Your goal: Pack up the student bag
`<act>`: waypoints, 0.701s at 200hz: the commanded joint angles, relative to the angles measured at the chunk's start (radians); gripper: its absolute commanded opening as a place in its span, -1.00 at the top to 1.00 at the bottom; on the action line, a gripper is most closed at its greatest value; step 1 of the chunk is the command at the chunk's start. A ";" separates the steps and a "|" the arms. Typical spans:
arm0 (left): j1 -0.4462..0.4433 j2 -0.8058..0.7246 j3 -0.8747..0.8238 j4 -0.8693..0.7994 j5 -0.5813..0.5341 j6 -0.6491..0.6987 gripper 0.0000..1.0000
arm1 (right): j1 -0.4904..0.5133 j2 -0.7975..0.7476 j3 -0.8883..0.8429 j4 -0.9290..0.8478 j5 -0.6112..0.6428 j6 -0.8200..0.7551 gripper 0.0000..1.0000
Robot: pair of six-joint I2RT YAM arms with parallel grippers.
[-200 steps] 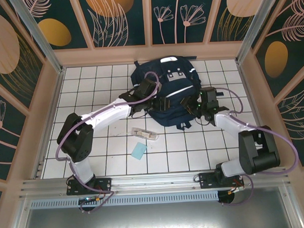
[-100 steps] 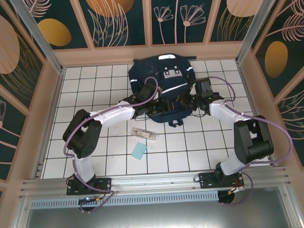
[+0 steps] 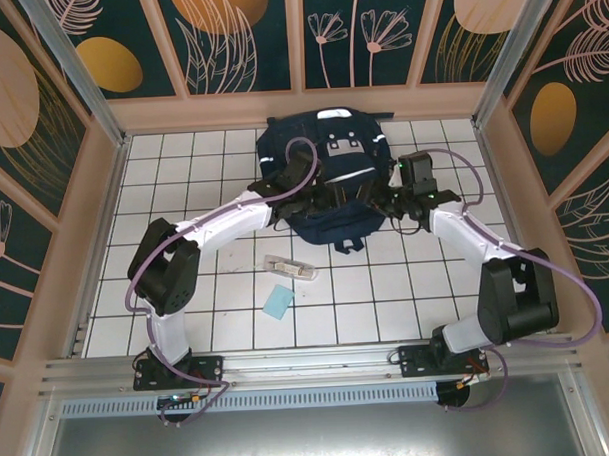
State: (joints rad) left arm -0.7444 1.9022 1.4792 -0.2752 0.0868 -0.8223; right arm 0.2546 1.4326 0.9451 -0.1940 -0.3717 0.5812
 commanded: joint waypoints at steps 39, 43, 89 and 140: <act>0.003 0.105 0.109 -0.151 -0.086 0.047 -0.26 | -0.080 0.180 -0.006 0.159 0.045 -0.014 0.19; 0.003 0.113 0.114 -0.153 -0.086 0.046 -0.26 | -0.078 0.189 -0.019 0.181 0.030 -0.006 0.19; 0.003 0.169 0.160 -0.164 -0.098 0.045 -0.27 | -0.075 0.239 -0.140 0.311 -0.038 0.060 0.33; 0.001 0.202 0.161 -0.196 -0.081 0.037 -0.20 | -0.071 0.235 -0.172 0.342 -0.053 0.087 0.37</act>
State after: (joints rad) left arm -0.7444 2.0823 1.6421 -0.4381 0.0082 -0.7887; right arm 0.1757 1.6634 0.7975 0.1558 -0.3790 0.6483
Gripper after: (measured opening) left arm 0.612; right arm 0.319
